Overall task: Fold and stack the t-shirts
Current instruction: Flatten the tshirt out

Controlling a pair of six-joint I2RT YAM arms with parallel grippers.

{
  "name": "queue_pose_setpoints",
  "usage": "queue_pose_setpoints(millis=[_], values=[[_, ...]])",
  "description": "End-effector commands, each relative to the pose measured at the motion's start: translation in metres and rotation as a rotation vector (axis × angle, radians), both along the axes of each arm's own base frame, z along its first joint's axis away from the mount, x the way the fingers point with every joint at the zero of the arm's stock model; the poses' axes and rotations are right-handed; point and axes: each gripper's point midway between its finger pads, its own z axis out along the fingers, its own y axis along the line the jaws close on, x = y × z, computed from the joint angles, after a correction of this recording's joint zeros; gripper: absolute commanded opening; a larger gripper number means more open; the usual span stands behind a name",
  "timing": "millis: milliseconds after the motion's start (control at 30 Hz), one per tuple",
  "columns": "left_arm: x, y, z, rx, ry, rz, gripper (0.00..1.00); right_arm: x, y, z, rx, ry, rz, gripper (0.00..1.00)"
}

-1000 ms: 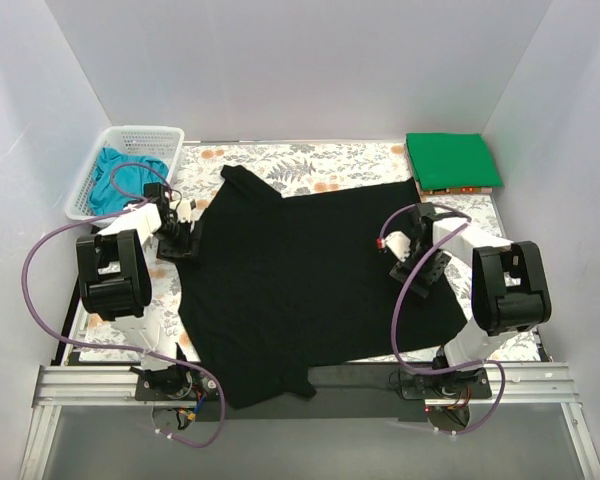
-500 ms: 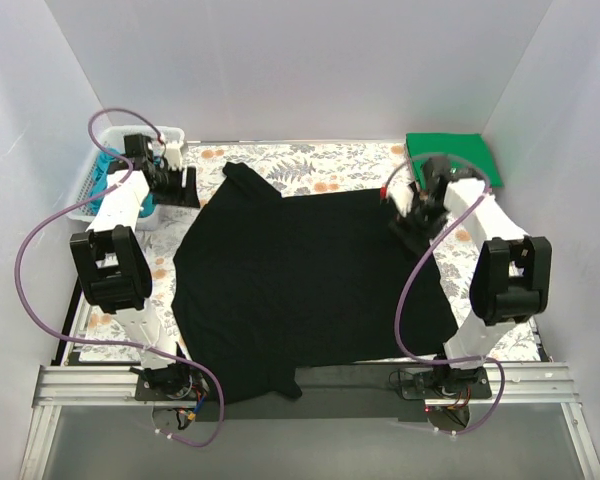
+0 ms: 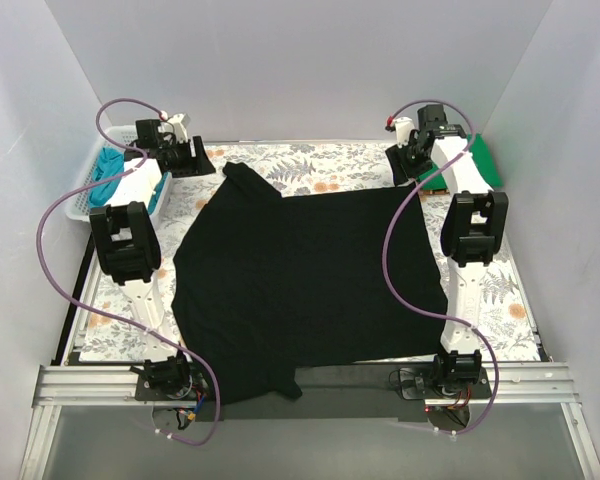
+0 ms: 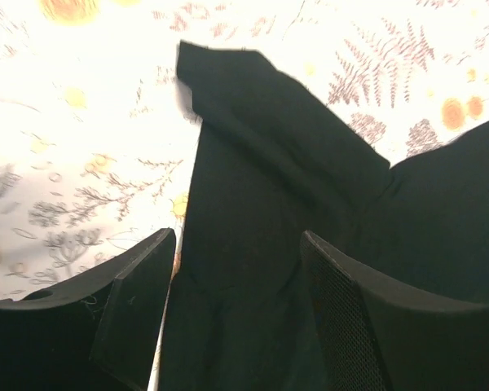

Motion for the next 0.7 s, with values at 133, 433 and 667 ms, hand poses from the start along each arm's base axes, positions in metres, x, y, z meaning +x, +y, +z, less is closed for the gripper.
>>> queue_pose_setpoints(millis=[133,433,667], values=[[0.002,-0.007,-0.009,0.019,0.019,0.021,0.59,0.034,-0.012,-0.020,-0.039,-0.083,-0.113,0.57],[-0.069,-0.022,-0.082,0.019,0.242,-0.043,0.47,0.017,-0.008,-0.035,-0.027,-0.042,-0.095,0.56],[-0.077,0.000,-0.105,0.170,0.296,0.053,0.44,0.009,-0.013,-0.045,-0.061,-0.019,-0.082,0.52]])
